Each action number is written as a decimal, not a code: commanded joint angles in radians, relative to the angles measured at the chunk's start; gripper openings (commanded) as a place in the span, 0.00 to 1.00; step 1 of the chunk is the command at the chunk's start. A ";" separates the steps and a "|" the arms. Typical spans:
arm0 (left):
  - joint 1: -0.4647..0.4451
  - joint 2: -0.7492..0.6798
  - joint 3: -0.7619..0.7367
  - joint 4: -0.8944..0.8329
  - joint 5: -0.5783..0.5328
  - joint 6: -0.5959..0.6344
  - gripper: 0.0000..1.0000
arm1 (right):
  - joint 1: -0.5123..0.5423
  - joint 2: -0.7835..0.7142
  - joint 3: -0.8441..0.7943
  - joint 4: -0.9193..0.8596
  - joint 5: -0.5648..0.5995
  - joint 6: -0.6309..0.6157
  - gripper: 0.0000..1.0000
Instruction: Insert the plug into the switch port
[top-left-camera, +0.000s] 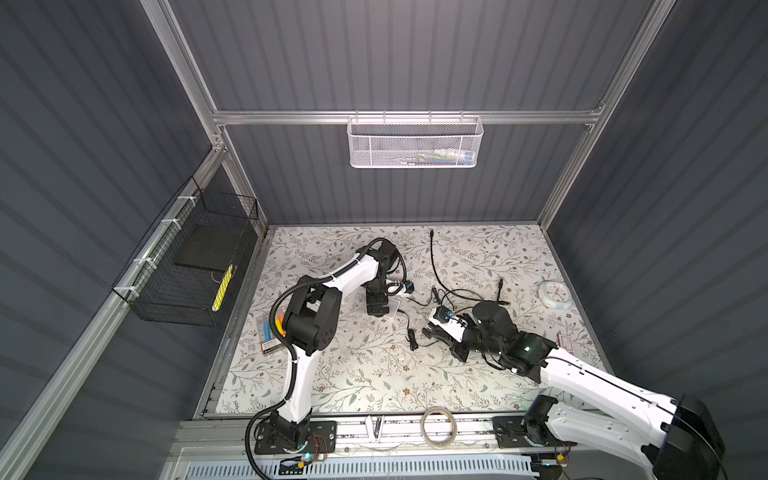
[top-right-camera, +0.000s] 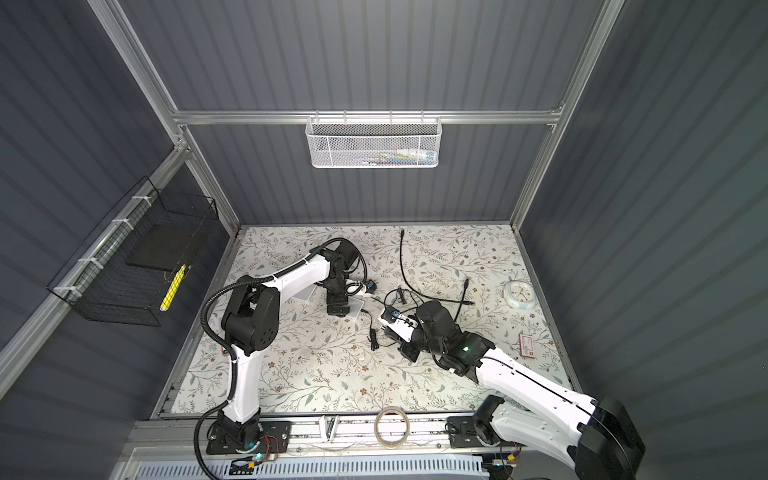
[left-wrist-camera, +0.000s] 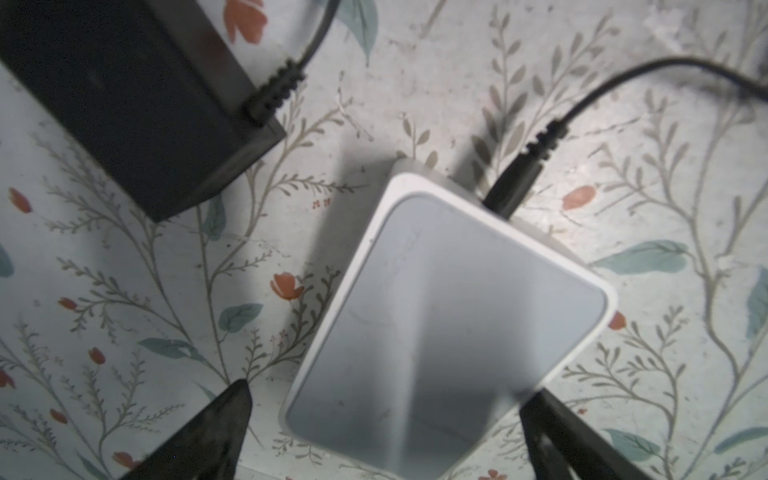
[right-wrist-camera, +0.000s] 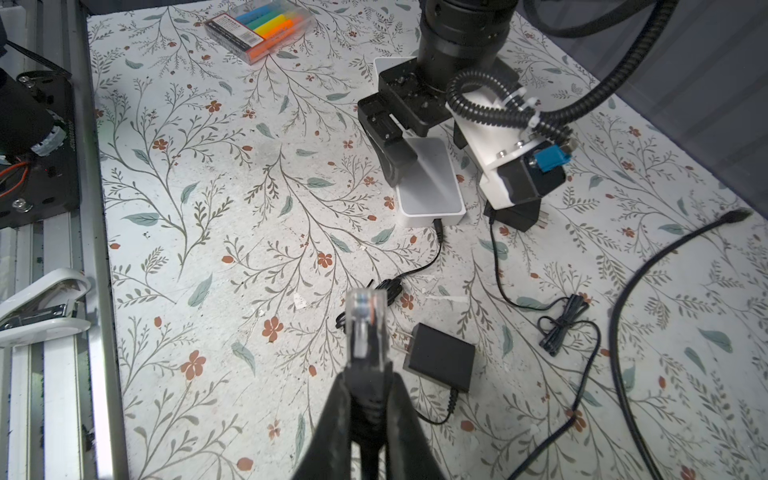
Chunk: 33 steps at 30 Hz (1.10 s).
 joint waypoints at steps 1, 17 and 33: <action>-0.001 0.047 0.029 -0.056 0.026 0.036 1.00 | -0.010 0.006 -0.009 0.017 -0.025 0.018 0.01; -0.007 0.018 0.002 -0.094 0.198 -0.281 0.53 | -0.023 0.023 0.017 -0.038 -0.002 0.019 0.00; -0.075 -0.247 -0.470 0.281 0.354 -0.777 1.00 | -0.022 0.275 0.116 -0.108 0.026 0.124 0.00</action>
